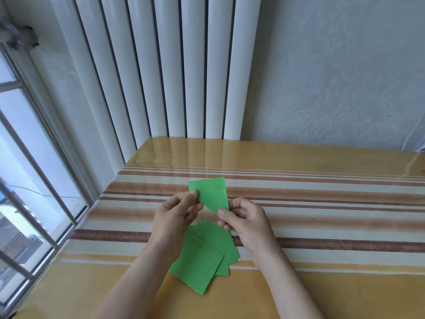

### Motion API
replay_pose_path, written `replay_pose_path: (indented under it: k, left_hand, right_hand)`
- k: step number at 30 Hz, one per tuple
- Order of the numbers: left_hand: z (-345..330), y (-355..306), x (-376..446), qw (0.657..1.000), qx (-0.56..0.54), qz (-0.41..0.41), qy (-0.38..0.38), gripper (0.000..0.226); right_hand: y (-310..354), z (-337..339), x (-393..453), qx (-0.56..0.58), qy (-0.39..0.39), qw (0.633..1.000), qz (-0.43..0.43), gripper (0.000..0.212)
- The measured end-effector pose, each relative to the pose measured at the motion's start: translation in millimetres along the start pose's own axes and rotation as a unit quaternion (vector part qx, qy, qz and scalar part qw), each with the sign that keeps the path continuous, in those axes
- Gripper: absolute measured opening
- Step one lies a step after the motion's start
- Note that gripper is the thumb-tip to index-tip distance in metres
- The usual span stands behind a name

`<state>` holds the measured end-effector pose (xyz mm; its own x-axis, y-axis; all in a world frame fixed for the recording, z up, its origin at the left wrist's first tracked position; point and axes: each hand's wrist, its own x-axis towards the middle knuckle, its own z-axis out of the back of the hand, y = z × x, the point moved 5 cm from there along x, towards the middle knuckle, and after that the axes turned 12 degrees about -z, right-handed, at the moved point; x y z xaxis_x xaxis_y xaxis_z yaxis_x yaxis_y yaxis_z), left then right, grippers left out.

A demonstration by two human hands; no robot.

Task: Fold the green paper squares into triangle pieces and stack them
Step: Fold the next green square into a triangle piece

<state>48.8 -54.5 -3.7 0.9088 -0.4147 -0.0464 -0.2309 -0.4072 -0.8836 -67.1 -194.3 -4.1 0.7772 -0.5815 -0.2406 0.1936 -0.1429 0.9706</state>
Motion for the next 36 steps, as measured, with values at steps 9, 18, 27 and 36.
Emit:
replay_pose_path:
  k: [9,18,27,36]
  left_hand:
    - [2,-2,1,1.000,-0.012,-0.002,-0.007,0.015]
    - [-4,-1,-3,0.996,0.083,-0.007,0.039,0.010]
    - [-12,1,-9,0.994,0.060,0.016,0.091,0.019]
    - [-12,1,-9,0.992,0.091,0.013,0.081,0.009]
  right_hand:
    - [-1,-1,0,-0.001,0.009,1.000,-0.004,0.007]
    - [0,1,-1,0.018,0.012,1.000,-0.005,0.018]
    - [1,3,-1,0.047,-0.004,0.999,0.008,0.012]
    - [0,4,1,0.041,-0.022,0.999,0.002,0.008]
